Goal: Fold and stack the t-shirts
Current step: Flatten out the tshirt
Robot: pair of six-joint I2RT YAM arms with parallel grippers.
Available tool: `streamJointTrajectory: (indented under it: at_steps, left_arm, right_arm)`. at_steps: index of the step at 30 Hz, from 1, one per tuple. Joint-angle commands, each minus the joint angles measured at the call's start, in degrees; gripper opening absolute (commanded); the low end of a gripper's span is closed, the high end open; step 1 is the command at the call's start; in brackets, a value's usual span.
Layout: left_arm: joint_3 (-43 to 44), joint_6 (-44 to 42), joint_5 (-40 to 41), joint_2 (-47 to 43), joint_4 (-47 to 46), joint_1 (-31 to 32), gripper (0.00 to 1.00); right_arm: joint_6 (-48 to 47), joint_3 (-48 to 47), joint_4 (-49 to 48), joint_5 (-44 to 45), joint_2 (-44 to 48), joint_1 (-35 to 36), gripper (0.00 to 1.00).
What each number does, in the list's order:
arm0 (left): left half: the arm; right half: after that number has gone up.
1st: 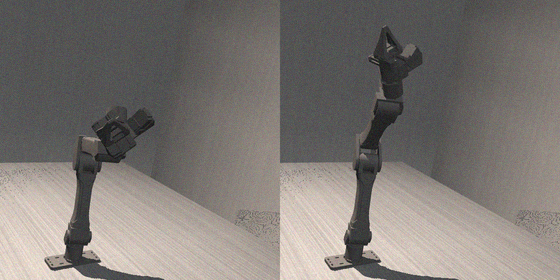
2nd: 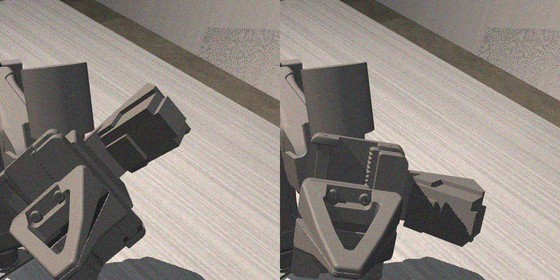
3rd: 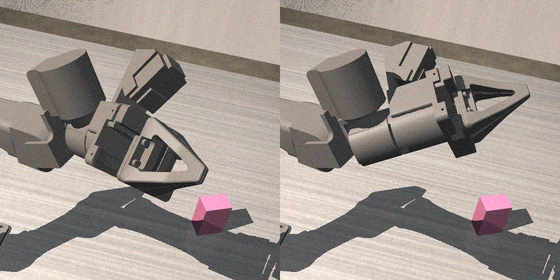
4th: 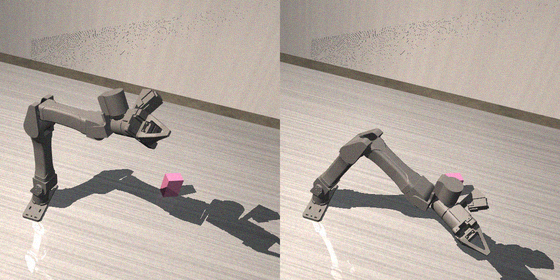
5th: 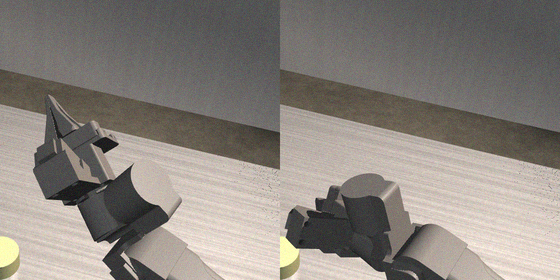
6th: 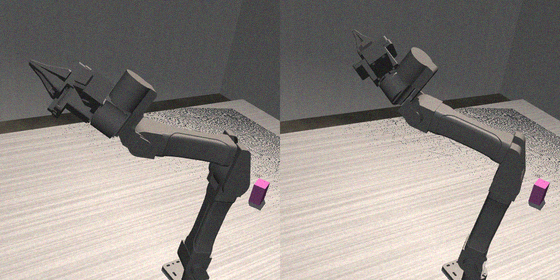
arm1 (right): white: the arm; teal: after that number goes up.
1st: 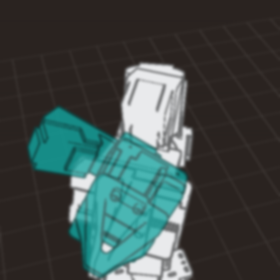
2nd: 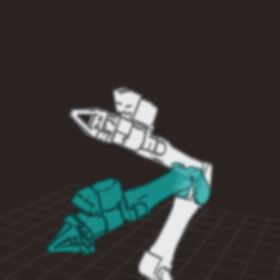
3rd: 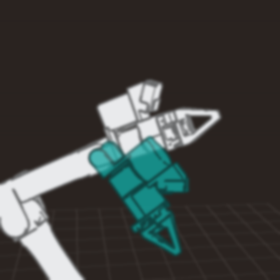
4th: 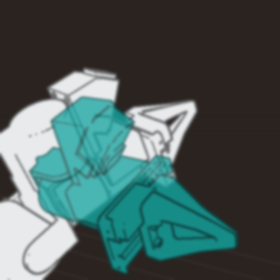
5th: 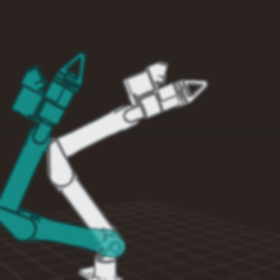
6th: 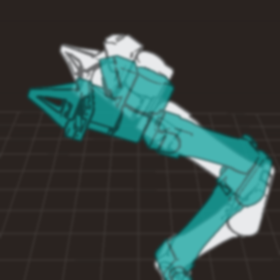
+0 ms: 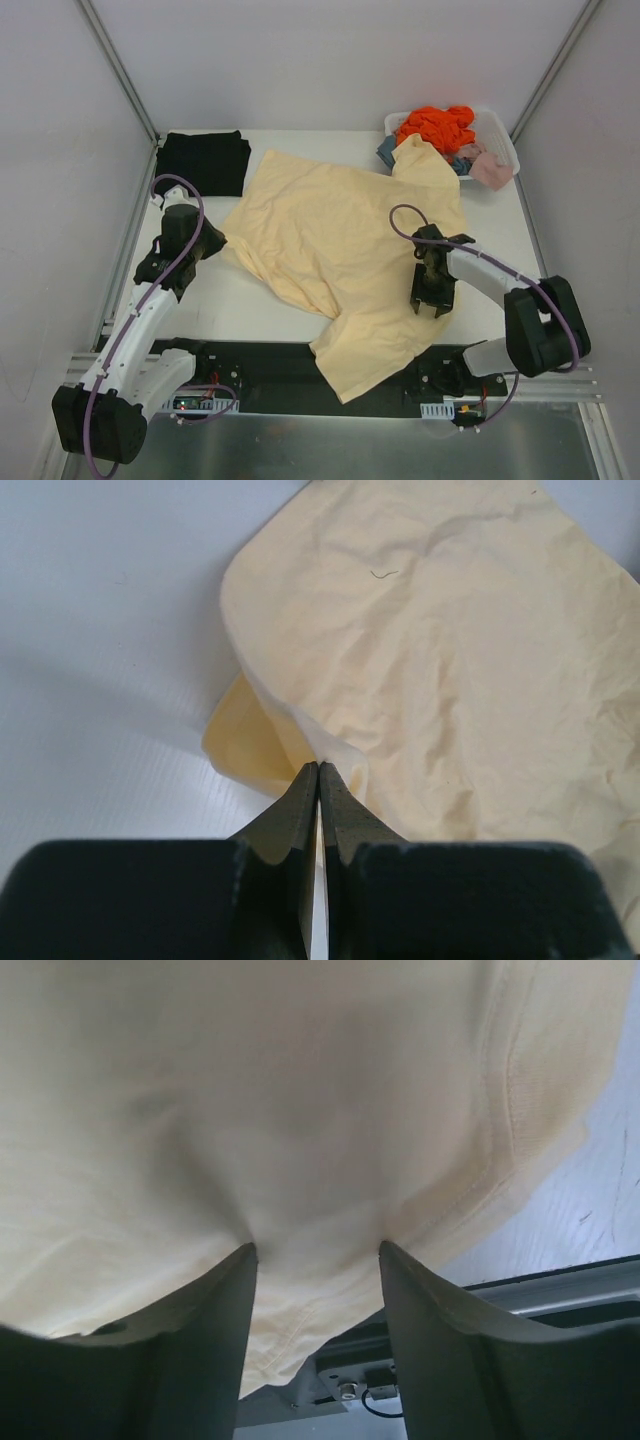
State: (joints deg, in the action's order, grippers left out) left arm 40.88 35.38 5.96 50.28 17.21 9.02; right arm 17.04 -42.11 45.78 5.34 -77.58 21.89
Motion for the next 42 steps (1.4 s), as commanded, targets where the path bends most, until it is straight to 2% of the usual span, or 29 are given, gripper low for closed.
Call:
streamJointTrajectory:
  at_steps: [1, 2, 3, 4, 6, 7, 9, 14, 21, 23, 24, 25, 26, 27, 28, 29, 32, 35, 42]
  left_arm:
    - [-0.5, 0.7, -0.4, -1.7, -2.2, 0.1, 0.0]
    - [-0.5, 0.8, -0.2, -1.7, -2.1, 0.1, 0.0]
    - [-0.5, 0.7, -0.3, -2.1, -2.2, 0.1, 0.0]
    - [-0.5, 0.7, -0.6, -2.2, -2.1, 0.1, 0.0]
    - [-0.6, 0.8, -1.2, -2.6, -2.1, 0.1, 0.0]
    - [-0.6, 0.9, -1.2, -2.6, -2.0, 0.1, 0.0]
    - [-0.7, 1.2, -1.5, -2.7, -2.0, 0.1, 0.0]
    - [-0.6, 1.5, -1.7, -2.5, -1.9, 0.1, 0.0]
    - [-0.5, 2.9, -4.0, -0.4, -2.0, 0.1, 0.0]
    - [-0.5, 3.0, -5.1, -0.4, -2.0, 0.1, 0.0]
    - [-0.7, 3.0, -5.3, -0.6, -2.0, 0.1, 0.0]
    - [-1.0, 3.0, -5.4, -0.9, -2.0, 0.1, 0.0]
    - [-1.2, 3.3, -5.3, -1.7, -2.1, 0.1, 0.0]
    - [-1.9, 3.3, -5.3, -2.0, -2.1, 0.2, 0.0]
    - [-2.1, 3.4, -5.3, -2.5, -2.1, 0.1, 0.0]
    - [-2.4, 3.5, -5.3, -2.9, -2.1, 0.1, 0.0]
    - [-3.0, 3.3, -5.9, -3.2, -2.2, 0.1, 0.0]
    - [-3.6, 3.3, -7.9, -3.0, -2.2, 0.1, 0.0]
    - [-5.3, 2.8, -10.3, -4.7, -3.2, 0.2, 0.0]
  right_arm:
    - [0.1, -4.1, -3.9, 5.0, -6.3, -0.3, 0.48]
    - [-0.8, -5.0, -4.2, 5.7, -9.5, -0.6, 0.46]
    - [-1.4, -6.0, -4.4, 5.6, -11.1, -2.2, 0.41]
    - [-2.1, -7.4, -5.7, 5.0, -12.7, -3.2, 0.32]
    - [-3.8, -9.1, -6.9, 3.4, -17.0, -6.7, 0.23]
    - [-4.1, -11.7, -7.0, 3.2, -17.9, -7.5, 0.11]
    - [-5.7, -14.1, -7.6, 4.1, -19.8, -8.3, 0.01]
    - [-10.3, -26.8, -8.2, 5.3, -26.1, -8.9, 0.01]
    - [-16.6, -42.8, -10.8, 14.1, -32.9, -11.2, 0.01]
    - [-19.3, -45.3, -9.4, 12.9, -34.0, -11.1, 0.06]
    - [-19.6, -45.3, -8.3, 10.9, -33.6, -11.0, 0.16]
    - [-19.8, -44.1, -8.2, 10.1, -31.6, -10.7, 0.21]
    - [-19.5, -42.1, -8.2, 9.7, -29.8, -10.1, 0.27]
    - [-19.0, -37.6, -7.8, 9.6, -28.0, -9.8, 0.38]
    - [-17.8, -34.7, -7.5, 8.9, -23.5, -9.2, 0.42]
    - [-17.2, -32.3, -7.2, 8.4, -21.1, -8.2, 0.54]
    - [-13.5, -23.8, -4.1, 6.6, -11.3, -5.2, 0.67]
    - [-9.8, -17.4, 0.3, 6.9, -2.8, -2.0, 0.73]
    - [0.7, -3.8, 5.1, -3.0, 9.4, 5.3, 0.75]
